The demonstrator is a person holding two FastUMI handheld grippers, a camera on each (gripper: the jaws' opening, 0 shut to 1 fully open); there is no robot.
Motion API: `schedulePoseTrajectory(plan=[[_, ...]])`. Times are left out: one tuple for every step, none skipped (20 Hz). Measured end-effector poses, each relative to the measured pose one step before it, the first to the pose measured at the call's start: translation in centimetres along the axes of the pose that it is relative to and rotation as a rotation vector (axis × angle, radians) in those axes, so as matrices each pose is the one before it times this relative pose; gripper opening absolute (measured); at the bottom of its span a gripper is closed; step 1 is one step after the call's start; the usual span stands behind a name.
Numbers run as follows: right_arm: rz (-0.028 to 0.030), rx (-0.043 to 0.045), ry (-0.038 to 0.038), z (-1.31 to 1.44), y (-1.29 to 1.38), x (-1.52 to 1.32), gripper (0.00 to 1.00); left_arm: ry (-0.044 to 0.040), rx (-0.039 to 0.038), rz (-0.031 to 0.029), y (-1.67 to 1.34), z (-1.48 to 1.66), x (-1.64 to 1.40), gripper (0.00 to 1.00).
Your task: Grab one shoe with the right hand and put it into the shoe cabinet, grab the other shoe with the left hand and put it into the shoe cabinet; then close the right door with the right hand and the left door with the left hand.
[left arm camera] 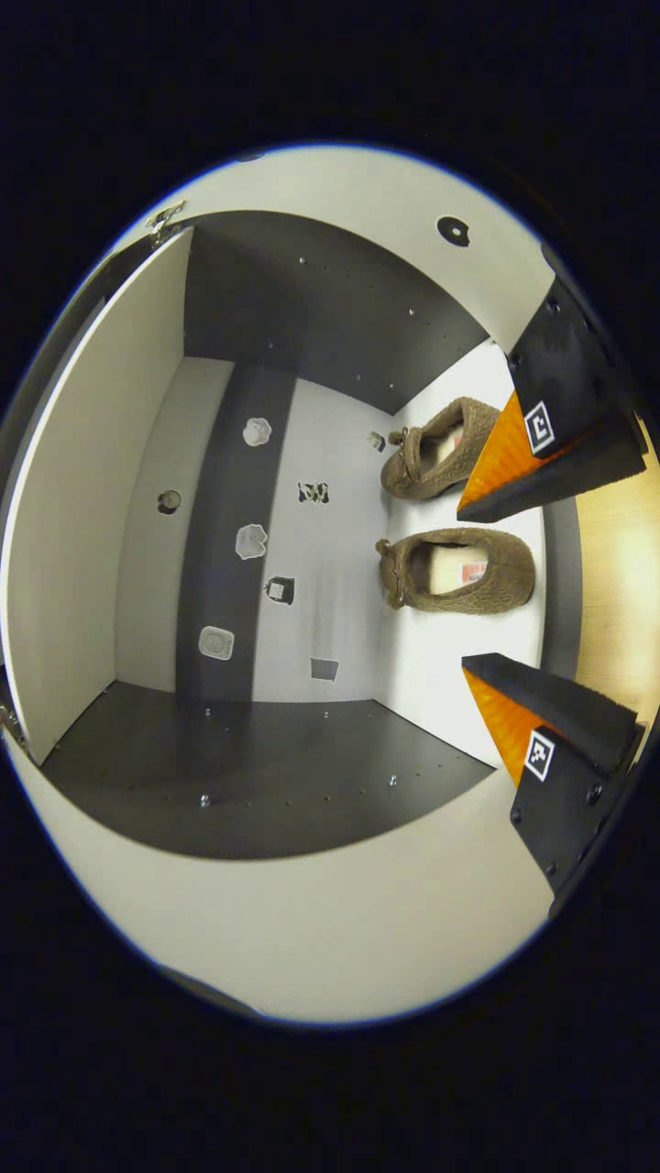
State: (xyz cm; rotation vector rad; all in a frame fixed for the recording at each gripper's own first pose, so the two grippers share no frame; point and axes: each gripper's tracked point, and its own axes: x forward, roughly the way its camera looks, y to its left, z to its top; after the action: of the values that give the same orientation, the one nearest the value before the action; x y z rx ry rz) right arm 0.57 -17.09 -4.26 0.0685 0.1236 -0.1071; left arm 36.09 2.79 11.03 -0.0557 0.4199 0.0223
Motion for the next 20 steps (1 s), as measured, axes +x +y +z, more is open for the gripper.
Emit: schedulePoseTrajectory(plan=[[0.00596,-0.0061,0.00016,-0.039,-0.305,0.377,0.93,-0.02349,-0.00676,0.00142,-0.131,0.174,-1.357,0.94],[0.00388,-0.00567,-0.00201,0.043,-0.296,0.365,0.93,-0.02342,-0.00286,0.002,-0.099,0.186,-1.49,0.95],[0.00864,-0.00513,0.00117,-0.005,-0.319,0.403,0.93,-0.02693,0.00014,0.00902,0.067,0.263,-1.421,0.97],[0.00842,-0.00468,0.00461,-0.287,-0.25,0.223,0.92,-0.02431,0.00511,0.01107,0.246,0.187,-1.228,0.97],[0.00717,-0.00112,0.00188,-0.063,-0.272,0.418,0.93,-0.02425,0.00706,0.01452,0.096,0.09,-1.198,0.97],[0.00686,0.00414,0.00056,-0.03,-0.24,0.431,0.93,-0.02241,0.01056,0.01536,0.198,0.065,-1.112,0.97],[0.01299,0.00404,0.00121,0.011,-0.046,0.479,0.92,-0.02559,0.00725,0.01413,0.378,0.194,-1.374,0.99],[0.00932,0.00162,0.00431,-0.067,-0.241,0.438,0.92,-0.02388,0.00193,0.01349,0.4,0.124,-1.572,0.99],[0.00754,-0.00172,0.0033,-0.057,-0.22,0.433,0.92,-0.02147,-0.0017,0.01101,0.328,0.134,-1.317,0.98],[0.00807,-0.0026,0.00227,-0.119,-0.135,0.503,0.93,-0.01903,-0.00042,0.0086,0.393,0.153,-1.284,0.97],[0.00777,-0.00193,-0.00165,-0.035,0.015,0.597,0.93,-0.02103,0.00591,0.00919,0.418,0.147,-1.211,0.97],[0.00606,-0.00107,-0.0044,0.119,0.02,0.519,0.93,-0.01886,0.01404,0.01128,0.527,0.149,-1.117,0.97],[0.00586,0.00052,-0.0022,-0.031,-0.108,0.295,0.93,-0.01565,0.01059,0.00954,0.568,-0.026,-1.191,0.99],[0.00748,0.00353,-0.0007,-0.1,0.091,0.365,0.93,-0.01272,0.00489,0.00326,0.366,-0.117,-1.161,0.97],[0.00696,0.0038,-0.00092,0.028,0.012,0.082,0.93,-0.0062,0.00008,0.00089,0.324,-0.116,-1.137,0.97],[0.00691,0.00151,-0.00153,0.092,0.014,0.227,0.93,-0.00732,-0.00382,0.00359,0.382,-0.149,-1.092,0.95],[0.00478,-0.00097,-0.0005,0.023,0.107,0.095,0.93,-0.01014,-0.00127,0.01203,0.656,-0.092,-1.051,0.97],[0.00525,-0.00236,-0.00419,0.12,0.168,0.15,0.93,-0.01182,0.00429,0.01481,0.683,0.076,-0.984,0.97],[0.00162,-0.00381,-0.0056,0.232,0.15,-0.079,0.93,-0.01003,0.00764,0.00954,0.67,-0.07,-0.949,0.97],[-0.00232,-0.00522,-0.0044,0.221,0.017,0.113,0.92,-0.00536,0.00302,0.00282,0.467,-0.077,-0.631,0.95]])
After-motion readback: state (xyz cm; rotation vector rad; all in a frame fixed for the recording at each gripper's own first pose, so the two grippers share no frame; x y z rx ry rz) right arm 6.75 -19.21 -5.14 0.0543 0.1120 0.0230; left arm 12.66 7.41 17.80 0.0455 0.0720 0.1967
